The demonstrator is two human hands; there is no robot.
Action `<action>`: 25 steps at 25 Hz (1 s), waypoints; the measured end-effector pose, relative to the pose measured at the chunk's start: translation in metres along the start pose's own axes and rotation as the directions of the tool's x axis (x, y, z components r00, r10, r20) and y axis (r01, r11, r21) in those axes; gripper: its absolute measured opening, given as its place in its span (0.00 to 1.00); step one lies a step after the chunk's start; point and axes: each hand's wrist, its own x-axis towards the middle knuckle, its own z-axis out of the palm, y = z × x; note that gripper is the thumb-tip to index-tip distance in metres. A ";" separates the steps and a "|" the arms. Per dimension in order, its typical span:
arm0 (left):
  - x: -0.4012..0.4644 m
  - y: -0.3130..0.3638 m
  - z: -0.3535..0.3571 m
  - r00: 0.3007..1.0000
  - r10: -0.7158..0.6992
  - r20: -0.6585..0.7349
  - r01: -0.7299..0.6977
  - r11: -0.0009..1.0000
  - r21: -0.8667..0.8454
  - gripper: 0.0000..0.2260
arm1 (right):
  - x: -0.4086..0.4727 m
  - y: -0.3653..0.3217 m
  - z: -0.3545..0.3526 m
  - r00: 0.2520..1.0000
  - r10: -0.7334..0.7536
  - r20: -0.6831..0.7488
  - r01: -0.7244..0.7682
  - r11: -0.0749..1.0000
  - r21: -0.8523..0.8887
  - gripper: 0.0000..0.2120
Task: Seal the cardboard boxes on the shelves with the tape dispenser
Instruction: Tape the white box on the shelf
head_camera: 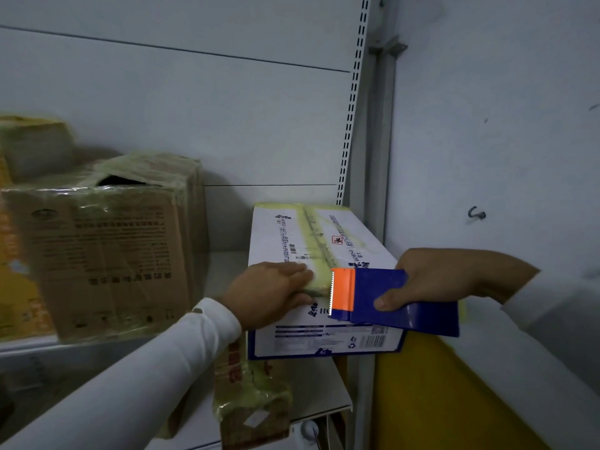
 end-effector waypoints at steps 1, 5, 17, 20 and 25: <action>0.002 -0.004 0.002 1.000 0.005 -0.006 -0.006 1.000 -0.014 0.24 | 0.000 0.002 0.001 1.000 -0.007 -0.004 0.007 1.000 0.004 0.08; -0.001 -0.013 0.005 0.997 0.070 -0.022 -0.071 0.996 -0.056 0.23 | -0.009 0.014 0.003 0.999 -0.041 -0.014 0.041 0.999 -0.008 0.08; -0.011 -0.044 -0.008 0.986 0.106 0.126 -0.087 0.985 -0.148 0.32 | -0.051 0.058 0.001 0.986 0.135 -0.098 -0.133 0.991 0.023 0.18; 0.000 -0.020 -0.014 0.998 -0.025 0.055 0.023 0.999 0.026 0.39 | -0.048 0.053 0.002 0.983 0.152 -0.102 -0.150 0.988 0.027 0.15; 0.040 0.051 0.001 0.985 0.170 0.034 -0.170 0.986 -0.003 0.32 | -0.047 0.054 0.008 0.982 0.165 -0.094 -0.160 0.985 0.062 0.13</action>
